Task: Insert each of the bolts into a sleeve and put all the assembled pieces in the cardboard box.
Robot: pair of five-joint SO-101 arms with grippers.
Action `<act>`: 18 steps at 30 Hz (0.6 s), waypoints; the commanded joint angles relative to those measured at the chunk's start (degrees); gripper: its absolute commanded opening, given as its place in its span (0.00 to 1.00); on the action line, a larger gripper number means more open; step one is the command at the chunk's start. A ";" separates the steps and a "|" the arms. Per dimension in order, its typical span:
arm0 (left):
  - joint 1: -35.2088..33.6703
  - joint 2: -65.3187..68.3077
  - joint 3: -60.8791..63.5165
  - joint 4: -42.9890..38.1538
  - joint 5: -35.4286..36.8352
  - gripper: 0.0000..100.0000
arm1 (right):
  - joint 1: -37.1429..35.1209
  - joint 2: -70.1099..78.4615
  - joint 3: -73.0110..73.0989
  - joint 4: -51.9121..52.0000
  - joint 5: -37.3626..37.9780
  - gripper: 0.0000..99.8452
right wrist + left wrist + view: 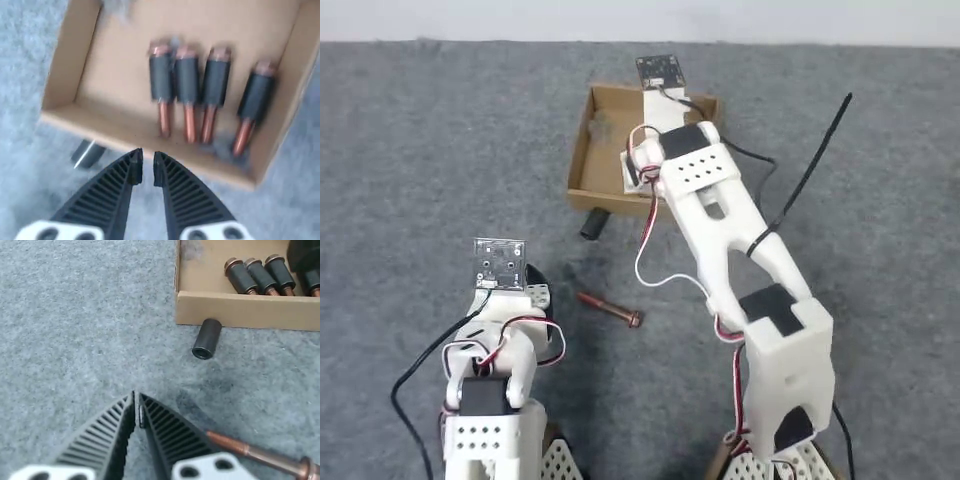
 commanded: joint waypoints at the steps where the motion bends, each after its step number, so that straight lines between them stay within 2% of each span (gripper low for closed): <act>1: -0.35 -0.70 -0.66 -1.49 -0.35 0.01 | -2.77 -6.73 -3.25 5.41 -3.43 0.01; 11: -2.73 -0.70 -0.66 -2.37 -0.18 0.01 | -8.48 -3.74 -3.16 7.60 -15.30 0.01; 18: -2.46 -0.70 -0.66 -2.64 -0.09 0.01 | -8.84 -1.89 -3.08 7.60 -10.81 0.01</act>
